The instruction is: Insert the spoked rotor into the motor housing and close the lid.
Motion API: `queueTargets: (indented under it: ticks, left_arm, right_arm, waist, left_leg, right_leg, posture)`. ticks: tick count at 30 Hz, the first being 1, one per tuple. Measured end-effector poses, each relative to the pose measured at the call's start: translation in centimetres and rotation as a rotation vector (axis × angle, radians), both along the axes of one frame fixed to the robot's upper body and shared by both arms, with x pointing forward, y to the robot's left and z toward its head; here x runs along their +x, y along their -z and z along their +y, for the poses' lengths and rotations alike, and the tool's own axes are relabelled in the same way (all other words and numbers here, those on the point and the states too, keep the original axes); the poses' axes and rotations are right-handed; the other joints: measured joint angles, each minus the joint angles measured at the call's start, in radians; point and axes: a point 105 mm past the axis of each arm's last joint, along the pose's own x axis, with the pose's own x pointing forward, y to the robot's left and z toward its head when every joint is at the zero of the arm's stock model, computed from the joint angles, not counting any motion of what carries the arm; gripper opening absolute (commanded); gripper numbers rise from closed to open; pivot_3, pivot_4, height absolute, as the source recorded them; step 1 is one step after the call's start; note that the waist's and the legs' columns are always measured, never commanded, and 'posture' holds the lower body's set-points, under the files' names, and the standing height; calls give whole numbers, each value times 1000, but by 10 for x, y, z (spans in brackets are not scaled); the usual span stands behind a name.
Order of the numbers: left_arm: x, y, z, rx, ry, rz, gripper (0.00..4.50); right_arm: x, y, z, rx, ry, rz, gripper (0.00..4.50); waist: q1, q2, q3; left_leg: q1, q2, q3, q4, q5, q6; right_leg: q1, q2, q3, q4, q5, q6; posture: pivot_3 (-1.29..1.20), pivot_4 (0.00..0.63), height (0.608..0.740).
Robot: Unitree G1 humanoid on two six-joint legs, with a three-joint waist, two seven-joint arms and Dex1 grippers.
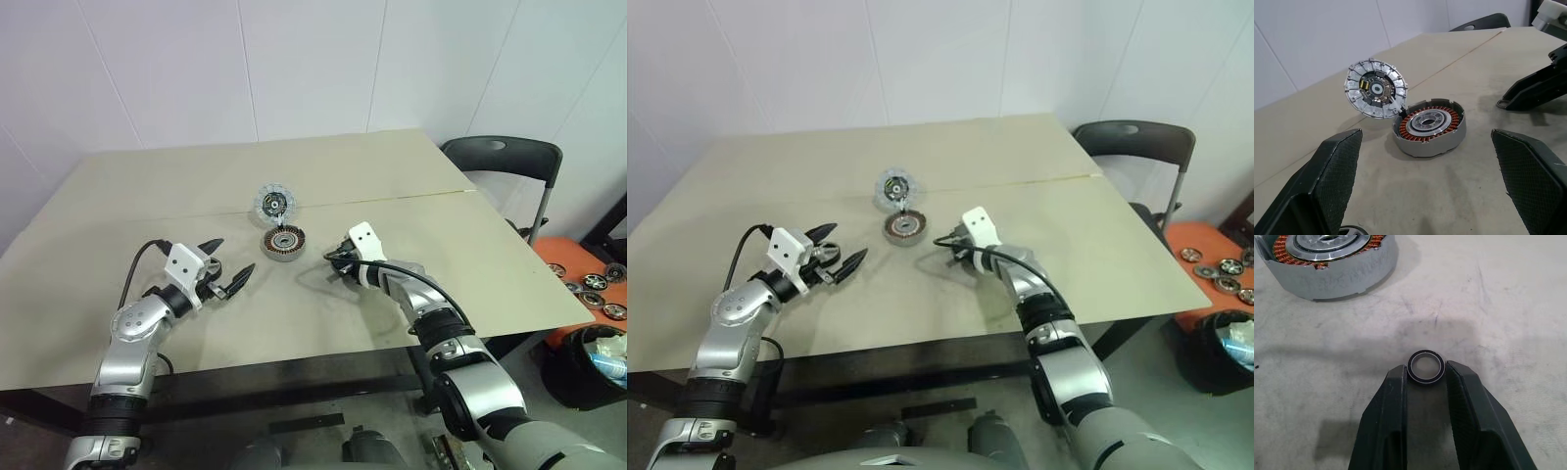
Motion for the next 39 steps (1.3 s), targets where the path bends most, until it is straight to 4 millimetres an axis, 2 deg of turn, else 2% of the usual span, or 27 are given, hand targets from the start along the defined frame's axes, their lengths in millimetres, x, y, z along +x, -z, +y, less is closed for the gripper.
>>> queueTargets:
  ticks: [4,6,10,12,14,17,22,32,39]
  left_arm:
    - [0,-7,2,-32,-6,-2,4500]
    - [-2,-11,6,-42,-9,-11,4500]
    - [-5,-11,21,-46,-49,7,4500]
    - [-6,-9,23,-51,-60,21,4500]
    - [-6,-11,23,-54,-64,17,4500]
    - [-5,-16,21,-53,-63,3,4500]
    - [-6,-19,20,-53,-67,3,4500]
    - [-6,-19,21,-52,-82,1,4500]
    - [-6,-18,20,-45,-82,2,4500]
  right_arm:
    - [0,-19,23,142,-35,-28,761]
    - [5,-37,37,188,-50,-63,761]
    - [21,-85,60,230,-55,-170,761]
    - [26,-94,70,220,-57,-176,761]
    - [28,-90,80,176,-50,-148,761]
    - [27,-71,91,99,-35,-94,761]
    - [25,-47,89,39,-9,-26,761]
    - [26,-43,89,17,-9,-34,761]
    - [18,-36,97,-53,-100,-21,761]
  waist:
    - [-1,2,2]
    - [-1,3,2]
    - [0,3,2]
    - [1,3,2]
    - [1,3,2]
    - [2,3,2]
    - [-1,3,2]
    - [-12,3,2]
    - [-25,3,2]
  left_leg:
    - [-3,0,0,-3,0,0]
    - [-5,0,0,-4,0,0]
    - [-16,0,0,-3,0,0]
    - [-16,-1,0,-3,0,0]
    - [-16,-1,0,-3,0,0]
    - [-16,-1,0,-3,0,0]
    - [-16,-2,0,-3,0,0]
    - [-16,-1,0,-3,0,0]
    - [-16,-1,0,-3,0,0]
  right_leg:
    - [-4,0,0,0,4,1]
    - [-7,0,0,0,5,-1]
    - [-18,0,0,1,5,-1]
    - [-19,0,0,0,5,-1]
    - [-19,0,0,0,5,-1]
    - [-18,0,0,0,5,-1]
    - [-18,0,0,1,5,-1]
    - [-18,1,0,1,5,-1]
    - [-18,1,0,2,5,-1]
  posture:
    - [0,0,740]
    - [0,0,740]
    - [0,0,740]
    - [0,0,740]
    - [0,0,740]
    - [0,0,740]
    - [0,0,740]
    - [0,0,740]
    - [0,0,740]
